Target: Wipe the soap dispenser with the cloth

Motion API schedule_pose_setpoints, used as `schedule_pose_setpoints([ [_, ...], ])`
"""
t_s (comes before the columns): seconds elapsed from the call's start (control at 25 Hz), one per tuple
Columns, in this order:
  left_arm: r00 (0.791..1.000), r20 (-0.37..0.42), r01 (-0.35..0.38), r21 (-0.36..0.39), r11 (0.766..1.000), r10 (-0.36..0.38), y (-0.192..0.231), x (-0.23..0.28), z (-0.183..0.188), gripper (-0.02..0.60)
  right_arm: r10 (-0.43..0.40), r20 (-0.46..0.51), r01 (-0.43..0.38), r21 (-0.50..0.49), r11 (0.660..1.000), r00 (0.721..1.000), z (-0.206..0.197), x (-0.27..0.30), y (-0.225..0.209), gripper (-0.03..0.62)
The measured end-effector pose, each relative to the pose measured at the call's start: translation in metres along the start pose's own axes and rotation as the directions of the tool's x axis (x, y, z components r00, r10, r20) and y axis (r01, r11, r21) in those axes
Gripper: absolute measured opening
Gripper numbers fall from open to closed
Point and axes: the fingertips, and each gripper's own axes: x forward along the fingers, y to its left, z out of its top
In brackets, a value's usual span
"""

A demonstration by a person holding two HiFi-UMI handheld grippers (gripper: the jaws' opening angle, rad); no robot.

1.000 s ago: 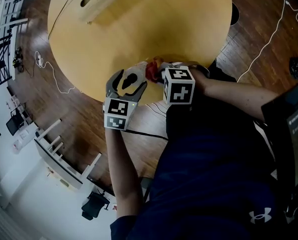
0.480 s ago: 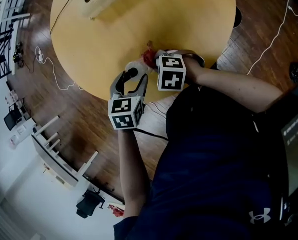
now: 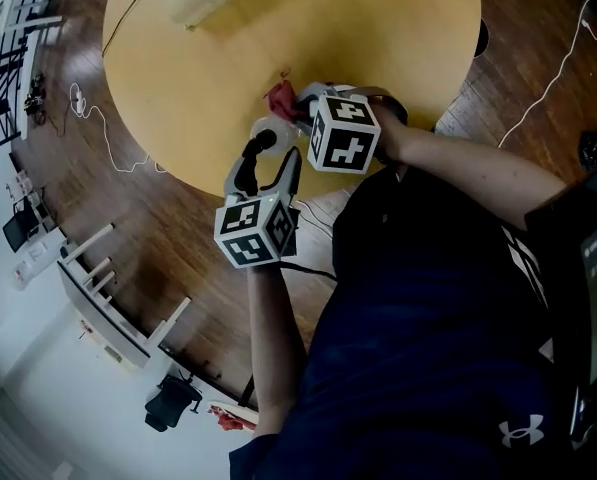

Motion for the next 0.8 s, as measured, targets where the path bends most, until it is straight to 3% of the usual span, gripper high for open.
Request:
schedule_pose_setpoints([
  [0.08, 0.997, -0.019, -0.071, 0.037, 0.997, 0.072, 0.006, 0.006, -0.001, 0.324, 0.015, -0.075, -0.016, -0.021, 1.000, 0.997, -0.016, 0.013, 0.004, 0.057],
  [0.16, 0.994, -0.032, -0.097, 0.125, 0.987, 0.102, 0.016, 0.013, -0.002, 0.309, 0.053, -0.115, -0.054, -0.003, 0.999, 0.992, -0.028, 0.013, 0.021, 0.057],
  [0.24, 0.997, -0.034, -0.057, 0.216, 0.975, 0.066, 0.018, 0.016, 0.000, 0.311, 0.104, -0.087, -0.102, 0.027, 0.994, 0.991, -0.028, 0.003, 0.043, 0.057],
  [0.32, 0.999, -0.039, 0.015, 0.322, 0.947, -0.002, 0.016, 0.017, 0.001, 0.310, 0.117, -0.009, -0.117, 0.062, 0.991, 0.993, -0.014, -0.011, 0.053, 0.058],
  [0.4, 0.997, -0.057, 0.075, 0.423, 0.903, -0.056, 0.015, 0.016, 0.000, 0.308, 0.076, 0.063, -0.082, 0.106, 0.991, 0.995, 0.004, -0.022, 0.043, 0.058],
  [0.48, 0.995, -0.077, 0.091, 0.480, 0.872, -0.061, 0.018, 0.013, -0.004, 0.308, 0.003, 0.091, -0.015, 0.134, 0.991, 0.996, 0.014, -0.024, 0.021, 0.058],
  [0.52, 0.996, -0.075, 0.083, 0.470, 0.879, -0.054, 0.018, 0.010, -0.004, 0.307, -0.027, 0.080, 0.016, 0.134, 0.991, 0.996, 0.013, -0.021, 0.010, 0.058],
  [0.56, 0.997, -0.053, 0.067, 0.412, 0.909, -0.050, 0.018, 0.006, -0.002, 0.309, -0.045, 0.055, 0.038, 0.123, 0.992, 0.997, 0.008, -0.016, 0.001, 0.058],
  [0.64, 0.999, 0.026, 0.026, 0.171, 0.985, -0.031, 0.015, -0.002, 0.008, 0.314, -0.062, -0.024, 0.063, 0.060, 0.996, 0.998, -0.008, 0.000, -0.008, 0.058],
  [0.68, 0.999, 0.049, 0.005, 0.061, 0.998, -0.008, 0.013, -0.004, 0.010, 0.314, -0.067, -0.067, 0.068, 0.016, 0.998, 0.996, -0.017, 0.007, -0.007, 0.058],
  [0.72, 0.998, 0.053, -0.019, 0.006, 1.000, 0.019, 0.011, -0.004, 0.009, 0.314, -0.065, -0.102, 0.064, -0.022, 0.998, 0.993, -0.026, 0.014, -0.002, 0.058],
  [0.8, 0.997, 0.033, -0.070, 0.029, 0.997, 0.069, 0.010, 0.004, 0.004, 0.314, -0.021, -0.128, 0.016, -0.042, 0.999, 0.992, -0.037, 0.019, 0.022, 0.058],
])
